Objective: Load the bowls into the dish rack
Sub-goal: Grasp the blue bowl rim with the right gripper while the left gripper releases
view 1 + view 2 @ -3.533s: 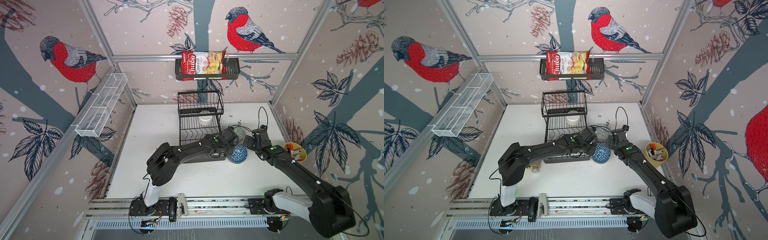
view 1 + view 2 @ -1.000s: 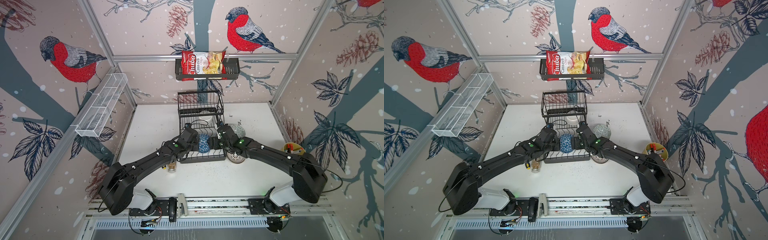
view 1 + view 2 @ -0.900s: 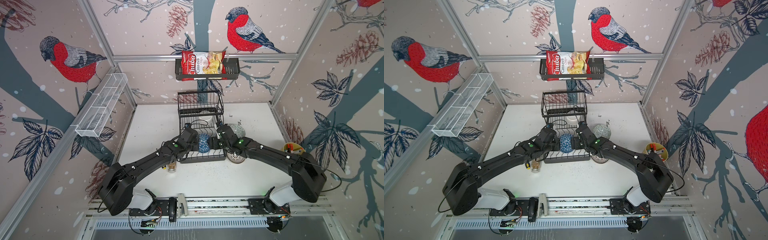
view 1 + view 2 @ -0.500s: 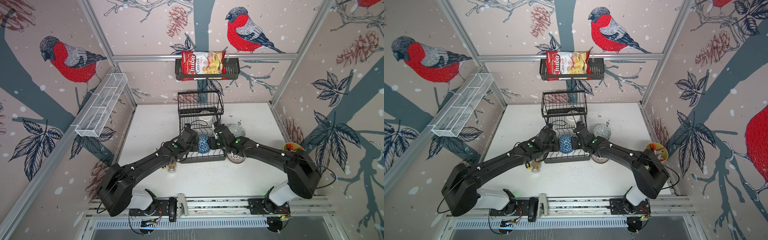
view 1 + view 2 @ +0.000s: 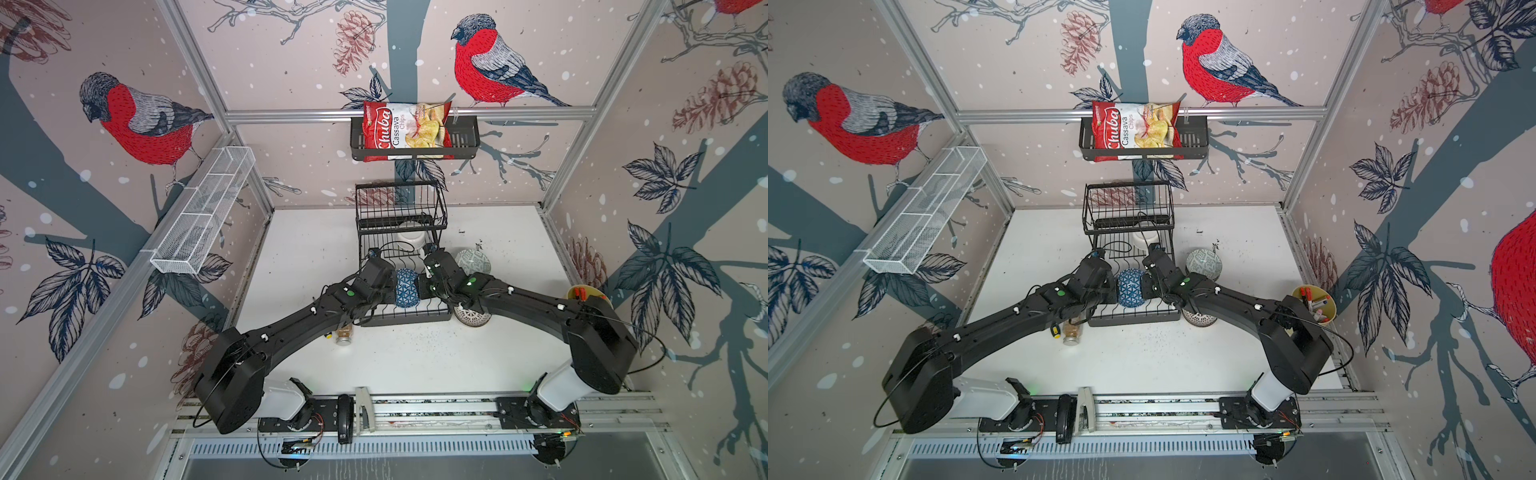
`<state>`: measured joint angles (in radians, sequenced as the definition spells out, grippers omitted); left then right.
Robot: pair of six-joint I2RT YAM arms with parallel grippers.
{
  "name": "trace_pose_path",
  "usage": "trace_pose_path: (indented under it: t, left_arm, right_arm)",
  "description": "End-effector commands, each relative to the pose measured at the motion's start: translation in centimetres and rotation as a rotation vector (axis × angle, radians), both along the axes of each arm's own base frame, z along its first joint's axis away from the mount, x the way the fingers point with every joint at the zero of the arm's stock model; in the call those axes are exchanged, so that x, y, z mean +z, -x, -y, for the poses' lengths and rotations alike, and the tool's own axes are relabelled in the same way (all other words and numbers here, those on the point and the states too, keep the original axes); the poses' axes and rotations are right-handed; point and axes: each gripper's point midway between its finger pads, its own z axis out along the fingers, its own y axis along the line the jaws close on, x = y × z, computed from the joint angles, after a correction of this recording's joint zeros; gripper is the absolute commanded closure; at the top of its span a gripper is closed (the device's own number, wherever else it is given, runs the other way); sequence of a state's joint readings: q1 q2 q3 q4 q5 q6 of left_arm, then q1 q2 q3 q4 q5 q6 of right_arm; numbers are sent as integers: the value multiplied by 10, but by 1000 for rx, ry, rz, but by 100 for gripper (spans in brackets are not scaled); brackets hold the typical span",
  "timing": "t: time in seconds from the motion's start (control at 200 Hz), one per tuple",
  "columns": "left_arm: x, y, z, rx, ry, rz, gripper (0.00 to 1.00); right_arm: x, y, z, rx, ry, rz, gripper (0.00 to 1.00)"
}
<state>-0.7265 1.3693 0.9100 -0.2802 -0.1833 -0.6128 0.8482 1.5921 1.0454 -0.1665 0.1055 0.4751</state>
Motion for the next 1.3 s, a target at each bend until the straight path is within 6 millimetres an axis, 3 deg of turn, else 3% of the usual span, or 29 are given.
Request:
trace_pose_path:
  t: [0.0,1.156,1.296]
  left_arm:
    - [7,-6,4,12,34,29,100]
    - [1,-5,2,28,33,15,100]
    - [3,-5,1,30,34,20,93]
  right_arm:
    - [4,-3,-2,-13,-11,13,75]
    - [4,-3,-1,-37,21,34,98]
    - [5,-6,2,-56,34,51,100]
